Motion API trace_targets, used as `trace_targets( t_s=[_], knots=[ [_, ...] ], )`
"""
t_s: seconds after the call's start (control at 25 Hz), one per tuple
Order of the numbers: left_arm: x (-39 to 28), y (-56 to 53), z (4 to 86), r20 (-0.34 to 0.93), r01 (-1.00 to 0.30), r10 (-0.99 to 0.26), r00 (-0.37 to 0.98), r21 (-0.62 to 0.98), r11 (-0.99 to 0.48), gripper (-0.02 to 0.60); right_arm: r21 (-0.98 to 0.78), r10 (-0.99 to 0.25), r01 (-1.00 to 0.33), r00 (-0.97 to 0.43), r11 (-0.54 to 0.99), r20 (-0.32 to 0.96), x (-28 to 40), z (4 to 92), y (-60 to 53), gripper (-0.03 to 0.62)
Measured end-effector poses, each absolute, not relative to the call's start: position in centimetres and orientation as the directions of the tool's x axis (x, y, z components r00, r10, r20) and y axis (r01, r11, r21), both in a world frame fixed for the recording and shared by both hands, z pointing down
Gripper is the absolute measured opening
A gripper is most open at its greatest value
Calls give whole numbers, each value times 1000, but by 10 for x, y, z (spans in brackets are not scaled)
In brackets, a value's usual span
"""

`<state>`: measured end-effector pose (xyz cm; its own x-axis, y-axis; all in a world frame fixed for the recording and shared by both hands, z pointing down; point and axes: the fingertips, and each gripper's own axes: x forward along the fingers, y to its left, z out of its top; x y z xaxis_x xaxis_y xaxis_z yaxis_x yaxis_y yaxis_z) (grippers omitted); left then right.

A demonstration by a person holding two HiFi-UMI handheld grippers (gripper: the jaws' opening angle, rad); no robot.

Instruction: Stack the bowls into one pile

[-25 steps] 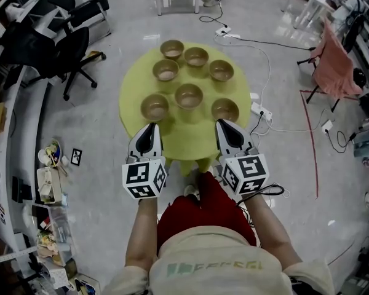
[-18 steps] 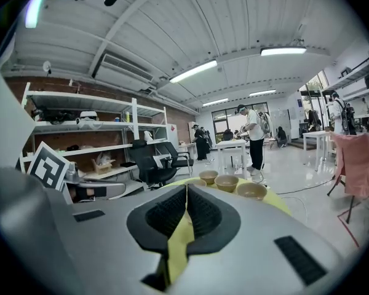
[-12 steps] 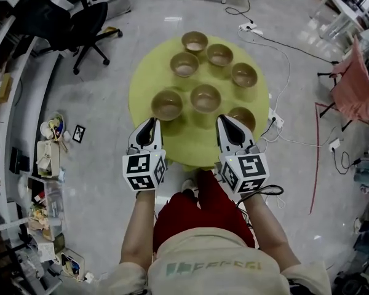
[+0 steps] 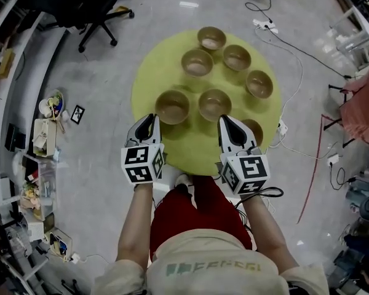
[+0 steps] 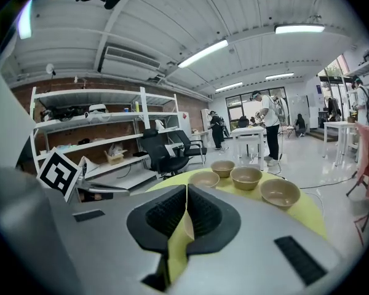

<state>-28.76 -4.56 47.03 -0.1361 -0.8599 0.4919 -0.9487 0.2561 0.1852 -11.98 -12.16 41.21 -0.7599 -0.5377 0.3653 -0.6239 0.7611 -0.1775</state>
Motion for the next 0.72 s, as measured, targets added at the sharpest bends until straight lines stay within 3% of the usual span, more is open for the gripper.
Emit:
trace_targets(
  t_s=[0.24, 0.72],
  knots=[
    [-302, -63, 495, 548, -929, -824, -144, 212, 304, 72, -185, -488, -588, -777, 787, 397, -142, 431, -140, 37],
    [-313, -75, 527, 619, -881, -771, -154, 268, 391, 91, -234, -418, -550, -796, 802, 438, -161, 449, -146, 37]
  ],
)
